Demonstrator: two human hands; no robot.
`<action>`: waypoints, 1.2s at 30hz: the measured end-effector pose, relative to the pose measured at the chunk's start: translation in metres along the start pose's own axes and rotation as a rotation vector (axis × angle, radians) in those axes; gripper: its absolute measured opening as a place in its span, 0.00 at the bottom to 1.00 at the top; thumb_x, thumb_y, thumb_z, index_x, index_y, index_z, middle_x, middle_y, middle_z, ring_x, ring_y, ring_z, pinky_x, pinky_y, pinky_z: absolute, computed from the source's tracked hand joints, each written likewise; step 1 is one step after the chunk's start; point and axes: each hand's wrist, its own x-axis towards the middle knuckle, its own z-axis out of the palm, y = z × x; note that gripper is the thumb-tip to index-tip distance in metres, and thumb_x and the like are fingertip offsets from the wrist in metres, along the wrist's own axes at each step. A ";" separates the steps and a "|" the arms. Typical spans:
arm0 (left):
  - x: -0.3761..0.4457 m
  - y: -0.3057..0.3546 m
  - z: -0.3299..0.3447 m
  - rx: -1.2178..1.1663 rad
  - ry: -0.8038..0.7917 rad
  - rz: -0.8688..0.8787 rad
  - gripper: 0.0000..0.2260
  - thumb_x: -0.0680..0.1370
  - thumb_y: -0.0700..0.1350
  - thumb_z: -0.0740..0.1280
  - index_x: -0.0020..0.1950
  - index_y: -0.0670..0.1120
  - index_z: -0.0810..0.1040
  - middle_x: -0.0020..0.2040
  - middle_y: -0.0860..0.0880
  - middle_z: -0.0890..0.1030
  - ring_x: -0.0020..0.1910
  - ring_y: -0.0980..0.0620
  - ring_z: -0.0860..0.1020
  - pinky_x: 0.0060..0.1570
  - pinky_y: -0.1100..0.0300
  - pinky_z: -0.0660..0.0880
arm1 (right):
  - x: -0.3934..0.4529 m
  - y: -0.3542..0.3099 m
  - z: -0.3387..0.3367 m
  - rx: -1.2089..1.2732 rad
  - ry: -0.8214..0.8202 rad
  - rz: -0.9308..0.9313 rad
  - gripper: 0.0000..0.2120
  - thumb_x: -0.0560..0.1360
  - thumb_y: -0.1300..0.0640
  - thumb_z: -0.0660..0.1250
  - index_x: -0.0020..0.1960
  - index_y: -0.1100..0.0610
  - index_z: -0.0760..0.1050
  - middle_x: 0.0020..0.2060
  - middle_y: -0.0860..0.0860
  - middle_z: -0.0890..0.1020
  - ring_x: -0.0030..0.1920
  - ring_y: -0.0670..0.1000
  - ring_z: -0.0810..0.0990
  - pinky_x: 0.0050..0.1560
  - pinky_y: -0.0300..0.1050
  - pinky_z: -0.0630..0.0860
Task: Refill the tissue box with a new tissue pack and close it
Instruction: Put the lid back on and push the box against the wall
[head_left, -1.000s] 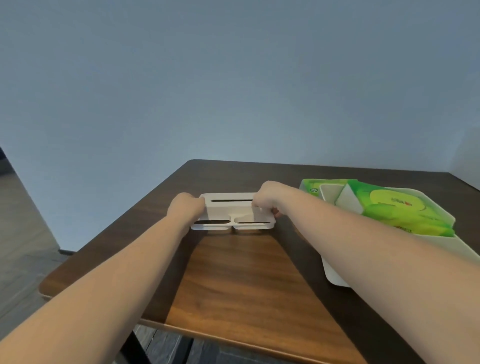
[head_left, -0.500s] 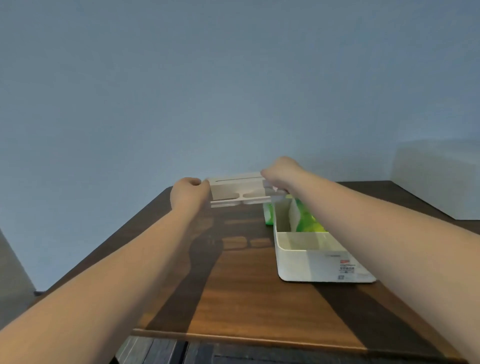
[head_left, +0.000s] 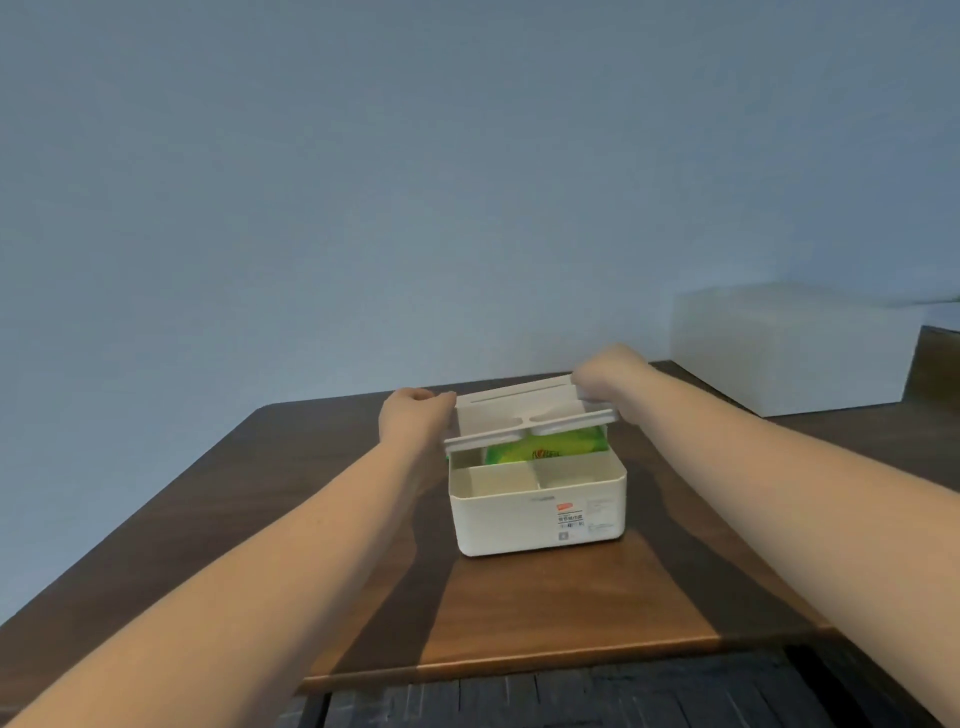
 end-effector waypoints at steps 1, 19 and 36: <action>0.000 -0.003 0.004 -0.038 0.002 -0.014 0.09 0.75 0.43 0.67 0.53 0.41 0.78 0.49 0.44 0.79 0.40 0.49 0.74 0.30 0.64 0.69 | -0.004 0.005 -0.002 -0.029 0.016 0.036 0.14 0.77 0.63 0.60 0.33 0.59 0.64 0.37 0.56 0.72 0.45 0.56 0.72 0.43 0.44 0.69; 0.015 -0.032 0.019 0.101 0.049 -0.025 0.05 0.74 0.43 0.64 0.44 0.42 0.77 0.35 0.45 0.79 0.32 0.46 0.74 0.39 0.54 0.75 | 0.010 0.034 0.014 -0.460 -0.070 0.056 0.05 0.66 0.72 0.65 0.39 0.64 0.74 0.31 0.59 0.76 0.33 0.59 0.76 0.29 0.41 0.68; 0.037 -0.029 0.030 0.201 -0.186 -0.052 0.26 0.75 0.28 0.53 0.71 0.42 0.72 0.41 0.44 0.75 0.40 0.44 0.70 0.34 0.60 0.65 | 0.030 0.025 0.030 -1.245 -0.296 -0.197 0.12 0.71 0.67 0.64 0.30 0.61 0.69 0.31 0.52 0.71 0.29 0.50 0.69 0.31 0.39 0.67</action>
